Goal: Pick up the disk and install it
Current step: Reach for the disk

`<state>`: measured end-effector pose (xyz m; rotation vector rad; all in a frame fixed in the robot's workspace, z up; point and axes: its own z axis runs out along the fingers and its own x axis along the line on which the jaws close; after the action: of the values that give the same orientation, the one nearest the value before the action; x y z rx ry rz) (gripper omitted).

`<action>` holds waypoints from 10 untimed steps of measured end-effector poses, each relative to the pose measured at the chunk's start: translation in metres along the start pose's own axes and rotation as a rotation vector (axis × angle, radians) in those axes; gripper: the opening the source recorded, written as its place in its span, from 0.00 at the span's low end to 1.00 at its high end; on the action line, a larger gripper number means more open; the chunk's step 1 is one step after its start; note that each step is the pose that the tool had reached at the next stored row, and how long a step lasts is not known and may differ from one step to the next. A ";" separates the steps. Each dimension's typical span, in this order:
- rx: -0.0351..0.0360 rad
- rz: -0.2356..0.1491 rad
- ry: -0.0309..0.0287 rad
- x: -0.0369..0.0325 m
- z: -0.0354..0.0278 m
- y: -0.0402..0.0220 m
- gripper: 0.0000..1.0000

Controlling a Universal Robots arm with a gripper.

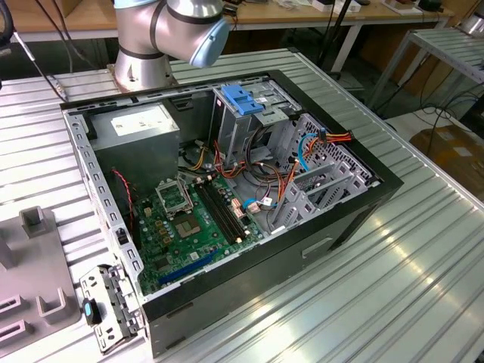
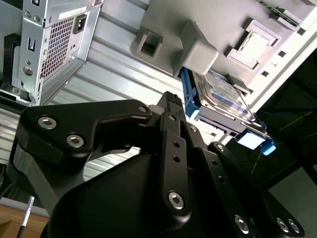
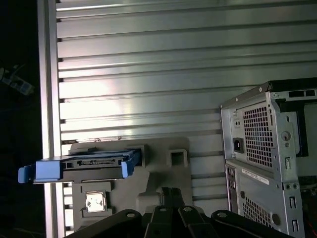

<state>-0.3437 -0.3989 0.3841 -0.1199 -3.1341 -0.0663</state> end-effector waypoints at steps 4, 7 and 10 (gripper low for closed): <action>0.0001 0.000 0.0006 0.0054 0.0002 -0.0004 0.11; 0.0001 0.000 0.0010 0.0085 0.0004 -0.0007 0.11; 0.0001 0.000 0.0014 0.0117 0.0005 -0.0009 0.11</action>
<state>-0.3554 -0.3989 0.3836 -0.1198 -3.1327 -0.0661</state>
